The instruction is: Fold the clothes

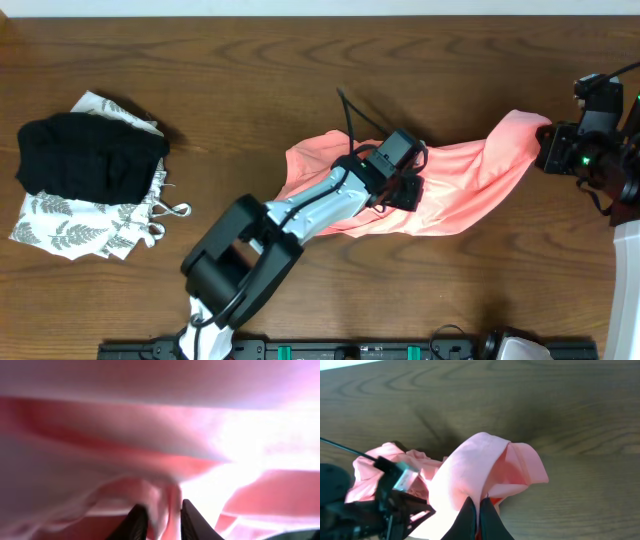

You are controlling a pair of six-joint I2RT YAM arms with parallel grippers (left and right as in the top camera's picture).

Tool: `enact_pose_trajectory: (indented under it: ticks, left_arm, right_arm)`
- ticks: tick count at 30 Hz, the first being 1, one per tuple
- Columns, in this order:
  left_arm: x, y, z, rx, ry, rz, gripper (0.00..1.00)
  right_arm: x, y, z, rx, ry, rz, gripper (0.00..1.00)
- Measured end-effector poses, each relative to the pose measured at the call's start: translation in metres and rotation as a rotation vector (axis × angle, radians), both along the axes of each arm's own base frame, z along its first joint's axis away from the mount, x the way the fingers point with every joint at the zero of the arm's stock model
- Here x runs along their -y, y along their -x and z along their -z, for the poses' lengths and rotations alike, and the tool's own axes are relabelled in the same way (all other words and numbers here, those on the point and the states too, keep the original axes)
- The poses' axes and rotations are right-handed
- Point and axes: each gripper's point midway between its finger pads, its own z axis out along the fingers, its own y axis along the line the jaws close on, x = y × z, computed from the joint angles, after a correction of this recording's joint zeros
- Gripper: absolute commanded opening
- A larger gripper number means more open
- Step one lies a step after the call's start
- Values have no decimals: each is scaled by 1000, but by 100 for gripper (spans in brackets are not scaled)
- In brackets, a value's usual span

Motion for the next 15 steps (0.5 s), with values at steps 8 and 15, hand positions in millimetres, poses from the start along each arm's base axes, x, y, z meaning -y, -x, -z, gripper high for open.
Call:
enact_pose_trajectory:
  ticks: [8, 15]
  left_arm:
    - [-5, -11, -40, 115, 13, -12, 29]
    - [-9, -11, -30, 88, -10, -43, 43]
  right_arm:
    - [0, 0, 0, 0, 0, 0, 1]
    - [0, 0, 0, 0, 0, 0, 1]
